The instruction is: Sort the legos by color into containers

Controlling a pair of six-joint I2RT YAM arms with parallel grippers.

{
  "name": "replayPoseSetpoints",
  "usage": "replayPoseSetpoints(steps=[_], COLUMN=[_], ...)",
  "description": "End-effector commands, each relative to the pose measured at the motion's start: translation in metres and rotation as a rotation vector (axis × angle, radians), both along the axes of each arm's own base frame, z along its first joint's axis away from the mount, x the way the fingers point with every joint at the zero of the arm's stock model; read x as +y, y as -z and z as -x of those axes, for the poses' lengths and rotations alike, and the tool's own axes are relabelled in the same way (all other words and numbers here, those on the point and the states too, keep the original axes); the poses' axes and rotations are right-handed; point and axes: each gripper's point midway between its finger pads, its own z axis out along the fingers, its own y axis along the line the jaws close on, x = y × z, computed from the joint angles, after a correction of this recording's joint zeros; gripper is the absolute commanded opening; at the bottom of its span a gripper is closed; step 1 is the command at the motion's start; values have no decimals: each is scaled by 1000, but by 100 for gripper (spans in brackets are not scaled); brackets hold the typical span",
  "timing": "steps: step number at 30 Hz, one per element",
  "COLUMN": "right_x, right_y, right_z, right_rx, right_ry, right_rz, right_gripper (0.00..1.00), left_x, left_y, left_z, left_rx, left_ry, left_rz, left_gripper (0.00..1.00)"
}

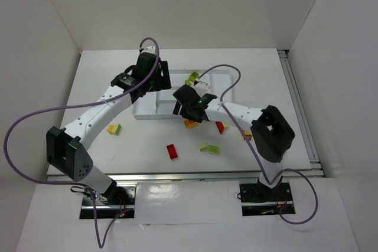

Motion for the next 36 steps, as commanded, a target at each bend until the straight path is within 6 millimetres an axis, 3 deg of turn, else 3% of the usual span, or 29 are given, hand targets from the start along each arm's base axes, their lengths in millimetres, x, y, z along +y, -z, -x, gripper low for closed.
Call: replayPoseSetpoints(steps=[1, 3, 7, 12, 13, 16, 19, 22, 24, 26, 32, 33, 36], right_x=[-19, -34, -51, -66, -61, -61, -66, -56, -45, -51, -77, -78, -62], right_y=[9, 25, 37, 29, 17, 10, 8, 6, -9, -19, -7, 6, 10], right_z=[-5, 4, 16, 28, 28, 35, 37, 41, 37, 37, 52, 57, 57], right_rx=[10, 46, 79, 62, 26, -1, -8, -21, -85, -106, 13, 25, -11], right_ry=[146, 190, 197, 181, 148, 106, 72, -42, -114, -117, -21, -68, -241], right_rz=[149, 256, 312, 301, 275, 250, 270, 267, 261, 276, 262, 275, 253], right_gripper=[82, 82, 82, 82, 82, 82, 80, 82, 83, 83, 83, 85, 89], left_x=[2, 2, 2, -1, -1, -2, -5, -7, -8, -8, -10, -10, -16], left_y=[-10, -10, -10, -6, -6, -2, 2, 9, 5, 5, 9, 6, 9], left_z=[1, 1, 1, 1, 1, 0, 0, -1, -3, -3, -3, -4, -3], left_rx=[-30, -30, -30, -16, -16, -8, 3, 22, 14, 14, 25, 17, 28], left_ry=[-4, -4, -4, 10, 10, 10, 20, 27, 27, 27, 34, 34, 50], left_rz=[10, 10, 10, 16, 16, 11, 14, 10, 15, 15, 16, 20, 21], left_gripper=[83, 83, 83, 83, 83, 83, 83, 83, 83, 83, 83, 83, 83])
